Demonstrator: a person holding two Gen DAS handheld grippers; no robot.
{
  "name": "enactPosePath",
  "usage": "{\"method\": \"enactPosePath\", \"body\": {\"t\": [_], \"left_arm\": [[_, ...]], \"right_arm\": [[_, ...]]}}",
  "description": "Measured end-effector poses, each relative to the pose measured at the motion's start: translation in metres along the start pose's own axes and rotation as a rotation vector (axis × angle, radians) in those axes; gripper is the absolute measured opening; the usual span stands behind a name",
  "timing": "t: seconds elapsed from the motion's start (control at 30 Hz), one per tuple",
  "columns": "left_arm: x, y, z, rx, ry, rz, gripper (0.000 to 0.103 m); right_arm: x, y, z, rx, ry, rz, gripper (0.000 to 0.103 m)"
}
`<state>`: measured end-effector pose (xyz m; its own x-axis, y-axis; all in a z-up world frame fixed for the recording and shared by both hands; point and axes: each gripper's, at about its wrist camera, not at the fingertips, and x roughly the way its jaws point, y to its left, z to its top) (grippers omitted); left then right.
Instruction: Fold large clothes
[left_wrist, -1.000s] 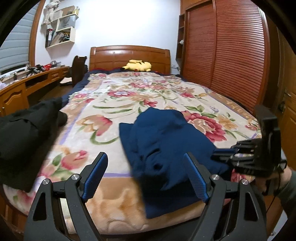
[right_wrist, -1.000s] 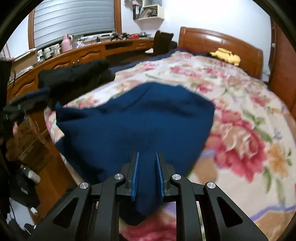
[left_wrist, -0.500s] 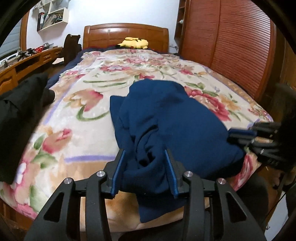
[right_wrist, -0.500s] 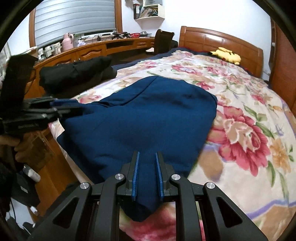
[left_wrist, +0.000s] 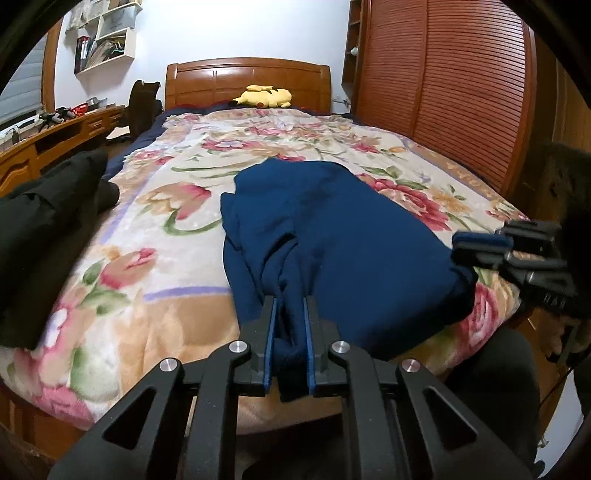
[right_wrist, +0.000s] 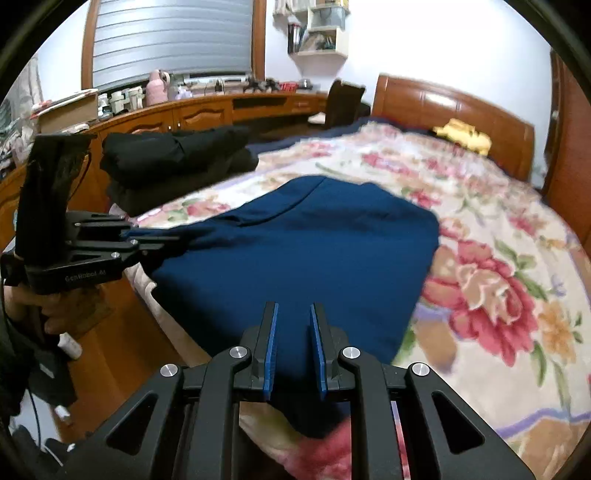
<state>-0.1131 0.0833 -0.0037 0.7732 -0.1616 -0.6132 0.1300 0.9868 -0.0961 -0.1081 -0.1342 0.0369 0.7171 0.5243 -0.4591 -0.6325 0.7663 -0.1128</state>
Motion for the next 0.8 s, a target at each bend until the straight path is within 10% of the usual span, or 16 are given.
{"method": "enactPosePath", "body": {"t": [0.47, 0.8], "left_arm": [[0.009, 0.008, -0.004, -0.009, 0.01, 0.025, 0.016], [-0.007, 0.011, -0.005, -0.02, -0.024, 0.073, 0.047]], "right_arm": [[0.04, -0.018, -0.021, 0.076, 0.099, 0.011, 0.017], [0.028, -0.017, -0.014, 0.053, 0.087, 0.002, 0.018]]}}
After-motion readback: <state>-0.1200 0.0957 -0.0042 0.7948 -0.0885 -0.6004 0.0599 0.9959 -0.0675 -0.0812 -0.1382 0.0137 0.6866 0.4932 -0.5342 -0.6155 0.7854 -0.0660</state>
